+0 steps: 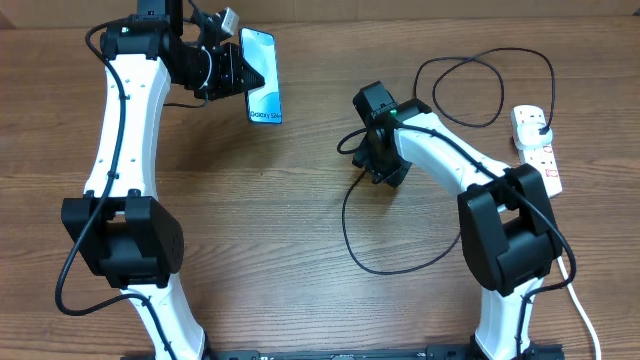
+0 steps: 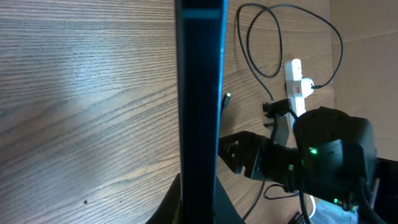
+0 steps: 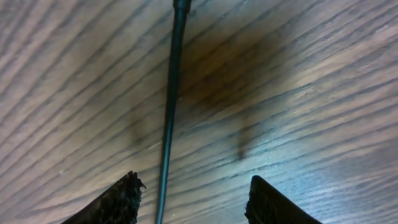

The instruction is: Plug charger to phone and switch on socket

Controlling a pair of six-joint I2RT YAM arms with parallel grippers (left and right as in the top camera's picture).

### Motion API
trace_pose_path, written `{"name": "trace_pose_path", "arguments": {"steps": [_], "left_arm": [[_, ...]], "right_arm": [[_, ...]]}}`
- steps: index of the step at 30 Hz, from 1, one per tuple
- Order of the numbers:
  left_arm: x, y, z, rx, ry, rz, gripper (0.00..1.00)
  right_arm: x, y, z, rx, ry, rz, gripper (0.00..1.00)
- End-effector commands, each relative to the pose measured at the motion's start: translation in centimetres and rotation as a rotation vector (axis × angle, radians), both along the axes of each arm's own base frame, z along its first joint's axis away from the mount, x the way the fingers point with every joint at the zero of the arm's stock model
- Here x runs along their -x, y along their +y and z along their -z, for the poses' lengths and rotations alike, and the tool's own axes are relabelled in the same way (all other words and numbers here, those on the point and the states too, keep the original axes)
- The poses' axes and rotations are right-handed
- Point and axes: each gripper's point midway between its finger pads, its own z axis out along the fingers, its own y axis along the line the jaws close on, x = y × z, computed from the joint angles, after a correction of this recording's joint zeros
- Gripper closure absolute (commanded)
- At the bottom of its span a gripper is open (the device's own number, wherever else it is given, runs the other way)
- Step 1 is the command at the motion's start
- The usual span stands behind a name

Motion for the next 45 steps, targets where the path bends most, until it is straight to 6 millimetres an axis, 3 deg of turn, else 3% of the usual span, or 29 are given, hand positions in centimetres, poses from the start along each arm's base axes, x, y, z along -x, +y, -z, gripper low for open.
{"name": "trace_pose_path", "arguments": {"steps": [1, 11, 17, 20, 21, 23, 25, 29, 38, 42, 45], "left_arm": [[-0.1, -0.4, -1.2, 0.017, -0.035, 0.016, 0.96], [-0.1, -0.4, -1.2, 0.017, -0.035, 0.016, 0.96], [0.0, -0.4, -1.2, 0.017, -0.034, 0.016, 0.96], [0.0, -0.4, -1.2, 0.017, -0.034, 0.016, 0.96], [0.0, -0.4, -1.2, 0.017, -0.034, 0.016, 0.96], [0.0, -0.4, -1.2, 0.017, -0.034, 0.016, 0.96], [0.0, -0.4, -1.2, 0.017, -0.034, 0.016, 0.96], [0.0, -0.4, -1.2, 0.017, -0.032, 0.015, 0.96], [0.2, -0.4, -1.0, 0.017, -0.019, 0.015, 0.96], [0.2, -0.3, -1.0, 0.015, -0.022, 0.018, 0.96], [0.2, -0.3, -1.0, 0.014, -0.025, 0.02, 0.96]], "right_arm": [[-0.1, 0.4, 0.7, 0.015, 0.005, 0.005, 0.5], [0.1, 1.1, 1.3, 0.015, 0.006, -0.003, 0.54], [1.1, 0.7, 3.2, 0.042, 0.071, 0.001, 0.55], [2.1, 1.0, 3.4, 0.018, 0.12, -0.002, 0.71], [2.7, 1.7, 3.4, -0.021, 0.148, -0.026, 0.81], [3.3, 1.9, 3.3, -0.041, 0.175, -0.053, 0.83], [4.6, 1.6, 3.2, -0.032, 0.231, -0.067, 0.96], [6.6, 2.6, 2.9, -0.067, 0.294, -0.188, 0.96], [13.3, 4.0, 3.5, 0.01, 0.414, -0.32, 0.96], [15.9, 3.3, 2.9, 0.068, 0.423, -0.345, 0.96], [16.6, 2.6, 1.5, 0.082, 0.424, -0.348, 0.96]]}}
